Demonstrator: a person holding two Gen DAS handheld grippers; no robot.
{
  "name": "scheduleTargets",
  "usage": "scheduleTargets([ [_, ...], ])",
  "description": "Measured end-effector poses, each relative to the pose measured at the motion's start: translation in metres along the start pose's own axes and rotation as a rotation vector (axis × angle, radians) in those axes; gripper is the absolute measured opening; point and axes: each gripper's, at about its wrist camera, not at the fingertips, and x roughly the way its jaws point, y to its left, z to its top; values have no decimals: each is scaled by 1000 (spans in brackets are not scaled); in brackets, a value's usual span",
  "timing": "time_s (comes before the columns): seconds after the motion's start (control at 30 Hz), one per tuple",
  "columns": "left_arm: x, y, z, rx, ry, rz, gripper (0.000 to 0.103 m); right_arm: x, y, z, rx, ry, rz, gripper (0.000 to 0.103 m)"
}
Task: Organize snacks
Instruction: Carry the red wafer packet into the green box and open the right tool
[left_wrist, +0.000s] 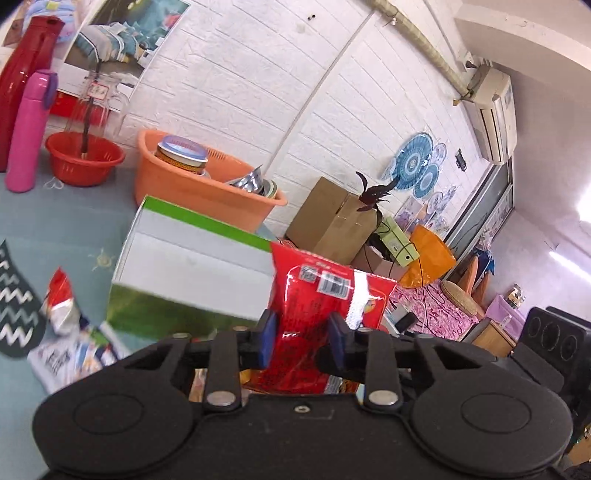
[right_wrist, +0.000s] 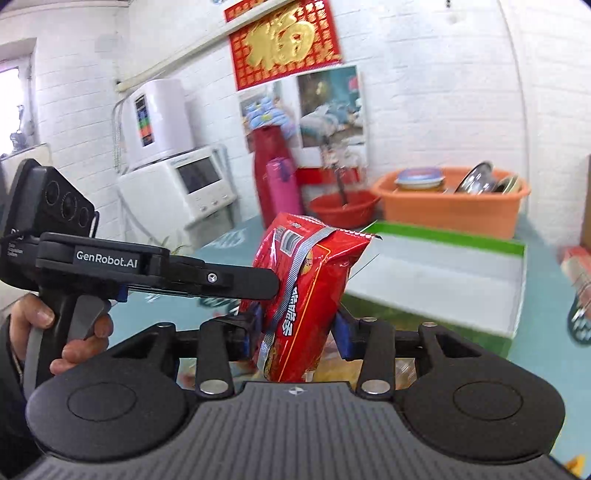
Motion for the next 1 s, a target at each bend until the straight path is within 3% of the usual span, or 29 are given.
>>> scheduleTargets([
  [0.17, 41, 20, 23, -28, 28, -2, 52, 29, -32, 17, 37, 6, -57, 61],
  [0.63, 116, 81, 58, -126, 94, 54, 52, 113, -100, 20, 168, 38, -55, 54],
  [0.7, 122, 86, 56, -140, 114, 58, 73, 123, -108, 16, 206, 61, -50, 54],
  [0.73, 124, 89, 54, -149, 120, 59, 103, 128, -111, 14, 225, 79, -52, 59],
  [0.77, 124, 91, 51, -159, 118, 68, 103, 131, -114, 11, 243, 97, -64, 60],
  [0.8, 122, 92, 49, -165, 108, 85, 103, 134, -116, 8, 254, 120, -81, 75],
  [0.83, 121, 92, 46, -162, 99, 87, 103, 137, -116, 5, 259, 149, -111, 103],
  [0.93, 122, 89, 43, -120, 124, 91, 103, 146, -111, -6, 203, 249, -186, 103],
  [1.0, 123, 83, 39, -76, 149, 109, 103, 143, -112, -8, 233, 248, -186, 103],
])
